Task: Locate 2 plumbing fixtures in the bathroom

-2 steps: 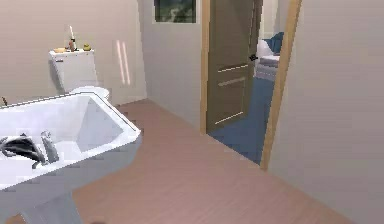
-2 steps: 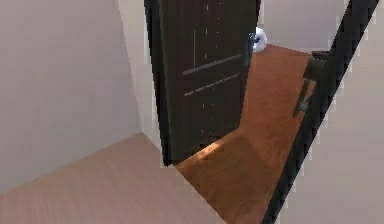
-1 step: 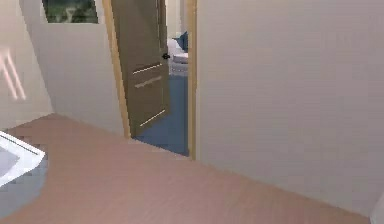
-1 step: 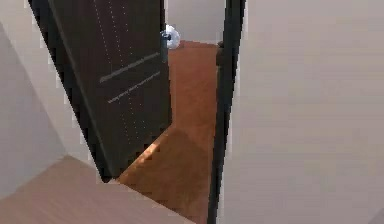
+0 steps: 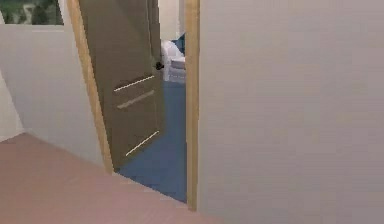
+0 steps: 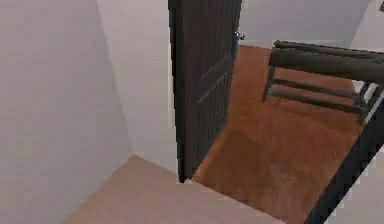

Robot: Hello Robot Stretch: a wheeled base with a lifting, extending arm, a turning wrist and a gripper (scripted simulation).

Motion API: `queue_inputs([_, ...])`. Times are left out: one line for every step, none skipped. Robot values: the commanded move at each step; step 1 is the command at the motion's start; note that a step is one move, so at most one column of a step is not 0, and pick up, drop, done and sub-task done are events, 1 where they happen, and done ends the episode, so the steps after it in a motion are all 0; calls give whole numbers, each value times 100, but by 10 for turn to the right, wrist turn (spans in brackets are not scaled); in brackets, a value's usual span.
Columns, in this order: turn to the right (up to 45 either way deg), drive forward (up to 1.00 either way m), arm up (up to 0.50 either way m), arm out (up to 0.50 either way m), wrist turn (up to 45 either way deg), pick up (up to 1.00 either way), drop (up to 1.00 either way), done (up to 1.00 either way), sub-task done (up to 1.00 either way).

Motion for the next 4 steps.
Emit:
queue_inputs([-330,0,0,0,0,0,0,0,0])
queue_inputs([0,25,0,0,0,0,0,0,0])
queue_inputs([-270,0,0,0,0,0,0,0,0])
queue_inputs([0,80,0,0,0,0,0,0,0])
